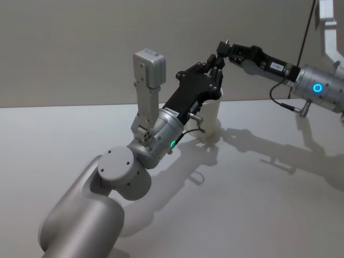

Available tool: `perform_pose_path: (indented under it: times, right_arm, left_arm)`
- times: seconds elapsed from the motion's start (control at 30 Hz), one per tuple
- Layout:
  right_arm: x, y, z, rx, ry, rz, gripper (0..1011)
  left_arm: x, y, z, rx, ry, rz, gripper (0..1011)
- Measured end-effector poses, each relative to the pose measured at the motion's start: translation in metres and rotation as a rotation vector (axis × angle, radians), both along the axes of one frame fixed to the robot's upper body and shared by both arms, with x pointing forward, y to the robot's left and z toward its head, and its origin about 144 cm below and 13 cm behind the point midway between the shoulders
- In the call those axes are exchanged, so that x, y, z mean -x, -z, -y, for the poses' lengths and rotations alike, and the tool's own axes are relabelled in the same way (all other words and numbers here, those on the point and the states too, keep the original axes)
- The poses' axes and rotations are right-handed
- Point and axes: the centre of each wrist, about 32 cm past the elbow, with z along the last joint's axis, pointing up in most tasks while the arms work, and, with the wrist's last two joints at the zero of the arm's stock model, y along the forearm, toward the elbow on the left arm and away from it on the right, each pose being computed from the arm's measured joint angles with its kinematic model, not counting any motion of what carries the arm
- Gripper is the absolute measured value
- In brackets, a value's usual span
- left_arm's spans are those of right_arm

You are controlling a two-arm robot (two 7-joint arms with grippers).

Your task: Place the pen into the pen holder.

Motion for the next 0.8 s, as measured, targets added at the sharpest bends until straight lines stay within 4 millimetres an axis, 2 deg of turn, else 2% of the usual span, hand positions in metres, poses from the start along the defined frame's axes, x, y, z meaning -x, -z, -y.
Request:
perform_pose_path:
  times: [0.13,0.23,0.43,0.47,0.53,0.67,0.8]
  right_arm:
    - [0.0,0.0,0.0,0.0,0.0,0.0,123]
    - [0.0,0.0,-0.0001,-0.001,-0.002,0.0,123]
    - [0.0,0.0,0.0,-0.002,-0.002,0.0,123]
    - [0.0,0.0,0.0,-0.002,-0.002,0.0,123]
    - [0.0,0.0,0.0,-0.001,-0.002,0.0,123]
    - [0.0,0.0,0.0,-0.001,-0.001,0.0,123]
    - [0.0,0.0,0.0,-0.001,-0.001,0.0,123]
  left_arm:
    - [0.0,0.0001,-0.0001,0.0,0.0,0.0,125]
    - [-0.0001,0.0001,-0.0002,0.0,-0.001,-0.002,186]
    - [-0.0001,0.0001,-0.0002,0.0,-0.001,-0.002,355]
    - [-0.0001,0.0001,-0.0002,0.0,-0.002,-0.002,413]
    - [-0.0001,0.0001,-0.0002,0.0,-0.001,-0.002,448]
    - [0.0,0.0001,0.0,0.0,-0.001,-0.002,615]
    - [0.0,0.0001,0.0,0.0,-0.001,-0.002,715]
